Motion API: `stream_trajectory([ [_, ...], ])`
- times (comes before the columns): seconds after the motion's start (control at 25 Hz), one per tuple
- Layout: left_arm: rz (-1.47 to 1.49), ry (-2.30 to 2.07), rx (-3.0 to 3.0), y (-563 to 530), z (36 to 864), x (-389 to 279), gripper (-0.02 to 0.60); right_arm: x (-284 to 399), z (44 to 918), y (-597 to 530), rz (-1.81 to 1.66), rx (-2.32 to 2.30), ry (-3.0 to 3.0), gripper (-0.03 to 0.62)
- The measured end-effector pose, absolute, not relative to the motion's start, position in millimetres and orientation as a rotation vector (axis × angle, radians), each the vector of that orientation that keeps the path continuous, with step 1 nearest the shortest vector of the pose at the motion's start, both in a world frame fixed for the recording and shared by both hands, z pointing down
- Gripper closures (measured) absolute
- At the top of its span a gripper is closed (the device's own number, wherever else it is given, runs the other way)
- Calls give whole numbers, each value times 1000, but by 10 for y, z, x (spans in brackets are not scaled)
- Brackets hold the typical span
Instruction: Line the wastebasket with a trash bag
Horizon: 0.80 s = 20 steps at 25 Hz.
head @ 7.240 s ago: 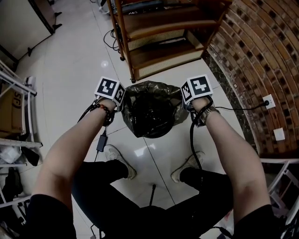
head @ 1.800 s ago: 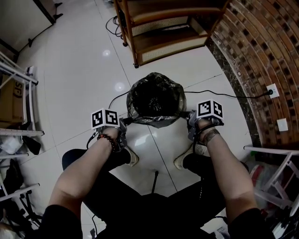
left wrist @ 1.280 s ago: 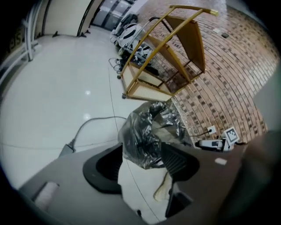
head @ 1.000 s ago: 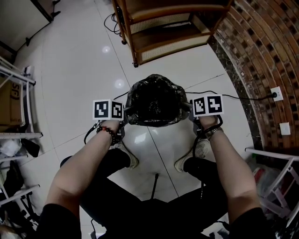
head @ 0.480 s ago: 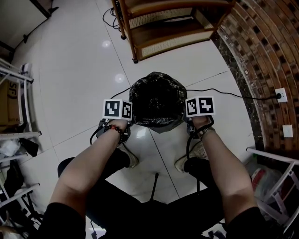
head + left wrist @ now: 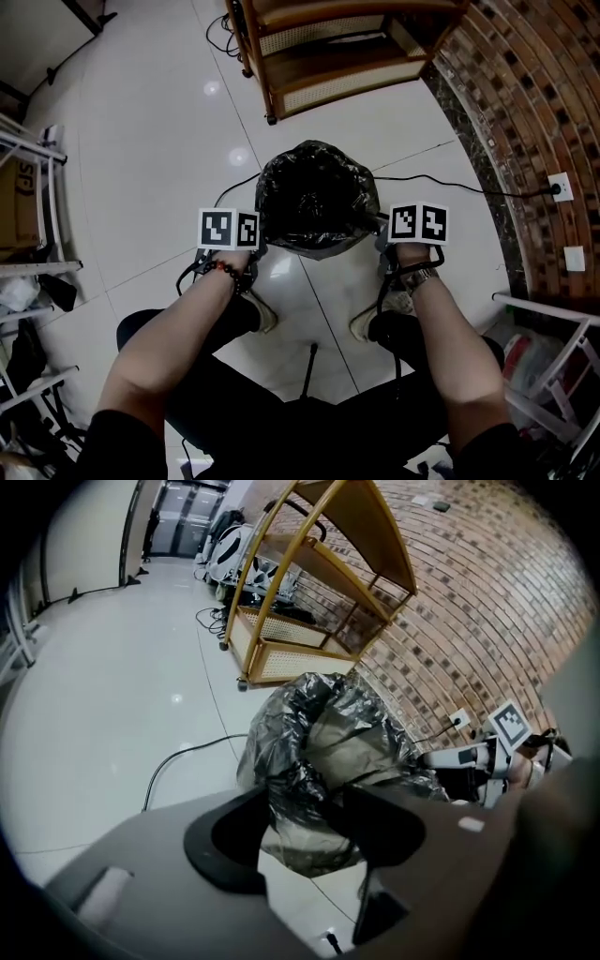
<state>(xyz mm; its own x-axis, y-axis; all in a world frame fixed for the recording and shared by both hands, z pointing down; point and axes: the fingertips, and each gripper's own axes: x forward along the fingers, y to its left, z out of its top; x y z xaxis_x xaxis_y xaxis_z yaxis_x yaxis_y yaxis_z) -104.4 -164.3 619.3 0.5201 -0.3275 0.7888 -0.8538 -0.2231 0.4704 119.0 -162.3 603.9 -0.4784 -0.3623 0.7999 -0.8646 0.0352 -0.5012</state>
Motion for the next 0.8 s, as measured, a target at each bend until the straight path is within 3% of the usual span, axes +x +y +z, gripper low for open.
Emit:
stream_trajectory([
  [0.28, 678, -989, 1774, -1598, 6296, -958, 331, 1060, 6290, -1503, 1597, 1224, -1810, 427],
  [0.8, 718, -1007, 1849, -1605, 6171, -1015, 329, 1181, 6079, -1523, 1522, 1294, -1868, 414],
])
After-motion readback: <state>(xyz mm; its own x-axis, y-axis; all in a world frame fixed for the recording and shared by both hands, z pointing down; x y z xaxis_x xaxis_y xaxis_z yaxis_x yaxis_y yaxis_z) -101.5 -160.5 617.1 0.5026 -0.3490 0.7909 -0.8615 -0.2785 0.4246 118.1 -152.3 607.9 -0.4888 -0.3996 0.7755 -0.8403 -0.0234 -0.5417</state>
